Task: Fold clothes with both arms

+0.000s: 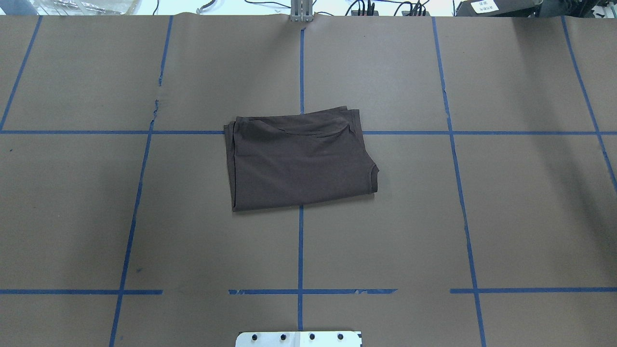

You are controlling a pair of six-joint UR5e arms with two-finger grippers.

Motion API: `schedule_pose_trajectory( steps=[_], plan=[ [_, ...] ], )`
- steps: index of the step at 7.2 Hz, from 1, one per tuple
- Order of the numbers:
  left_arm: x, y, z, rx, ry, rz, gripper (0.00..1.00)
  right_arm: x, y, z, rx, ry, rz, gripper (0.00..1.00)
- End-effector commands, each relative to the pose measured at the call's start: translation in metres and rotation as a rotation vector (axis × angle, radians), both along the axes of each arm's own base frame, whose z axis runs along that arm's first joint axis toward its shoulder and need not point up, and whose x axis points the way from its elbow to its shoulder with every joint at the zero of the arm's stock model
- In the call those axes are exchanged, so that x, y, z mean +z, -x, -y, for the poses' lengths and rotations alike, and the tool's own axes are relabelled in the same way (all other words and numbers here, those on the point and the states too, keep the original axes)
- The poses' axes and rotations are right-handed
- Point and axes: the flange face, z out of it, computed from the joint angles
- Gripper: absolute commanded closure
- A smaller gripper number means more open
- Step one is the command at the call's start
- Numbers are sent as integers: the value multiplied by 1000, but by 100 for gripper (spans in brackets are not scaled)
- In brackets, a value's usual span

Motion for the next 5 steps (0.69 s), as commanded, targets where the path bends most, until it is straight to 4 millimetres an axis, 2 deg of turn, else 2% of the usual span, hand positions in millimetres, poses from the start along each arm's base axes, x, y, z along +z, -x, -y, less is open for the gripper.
schedule_pose_trajectory(
  steps=[1, 2, 3, 4, 5],
  plan=[
    [33, 22, -32, 88, -71, 34, 0, -7, -27, -94, 11, -21, -7, 0],
    [58, 28, -37, 79, -34, 68, 0, -4, -31, -106, 19, -18, 3, 0],
    [99, 27, -34, 74, 56, 69, 0, -7, -31, -117, 13, -31, -1, 0],
    [115, 27, -39, 77, 107, 63, 0, 0, -30, -118, 19, -7, 5, 0],
    [120, 27, -42, 81, 160, 59, 0, 7, -30, -117, 20, 7, 6, 0]
  ],
)
